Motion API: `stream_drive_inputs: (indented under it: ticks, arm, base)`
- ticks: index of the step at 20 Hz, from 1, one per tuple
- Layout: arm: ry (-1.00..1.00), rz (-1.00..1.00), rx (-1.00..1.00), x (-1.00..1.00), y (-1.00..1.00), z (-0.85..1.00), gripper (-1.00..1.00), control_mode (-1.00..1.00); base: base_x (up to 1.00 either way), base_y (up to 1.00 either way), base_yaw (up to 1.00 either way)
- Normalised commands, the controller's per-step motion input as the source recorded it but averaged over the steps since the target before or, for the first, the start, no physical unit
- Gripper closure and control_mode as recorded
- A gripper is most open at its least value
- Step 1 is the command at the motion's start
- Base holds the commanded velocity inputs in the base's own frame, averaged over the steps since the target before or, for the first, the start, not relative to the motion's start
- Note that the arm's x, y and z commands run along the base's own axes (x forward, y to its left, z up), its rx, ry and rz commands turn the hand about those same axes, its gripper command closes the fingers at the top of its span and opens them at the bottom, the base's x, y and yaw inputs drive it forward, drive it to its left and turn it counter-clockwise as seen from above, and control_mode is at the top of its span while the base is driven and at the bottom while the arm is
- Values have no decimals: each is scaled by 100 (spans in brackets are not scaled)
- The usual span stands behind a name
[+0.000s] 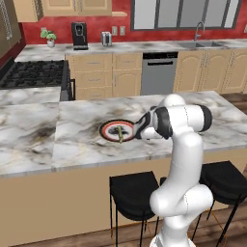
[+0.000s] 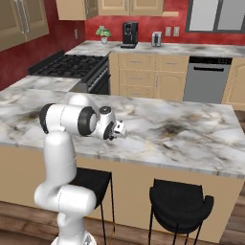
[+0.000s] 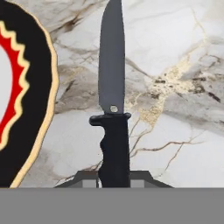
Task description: Retrieve the butter from the fridge and place it on a plate on the dining table. Then retrieve the butter knife by the fridge and place it near the plate.
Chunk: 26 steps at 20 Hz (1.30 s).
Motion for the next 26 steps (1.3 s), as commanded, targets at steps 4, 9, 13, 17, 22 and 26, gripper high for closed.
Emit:
stream_drive_inputs:
  ticks: [4,9,13,17,22,26]
  arm:
    - [0,0,2,26,0,-19,100,-100]
    - [0,0,3,17,0,-12,-100,-100]
    - [0,0,1,8,0,-10,-100,-100]
    - [0,0,0,2,0,-8,-100,-100]
    - [2,0,0,0,0,0,-100,-100]
    - [8,0,-8,0,0,18,-100,-100]
  base:
    - [0,0,0]
    - [0,0,0]
    - [0,0,0]
    - [0,0,0]
    - [0,0,0]
    - [0,0,0]
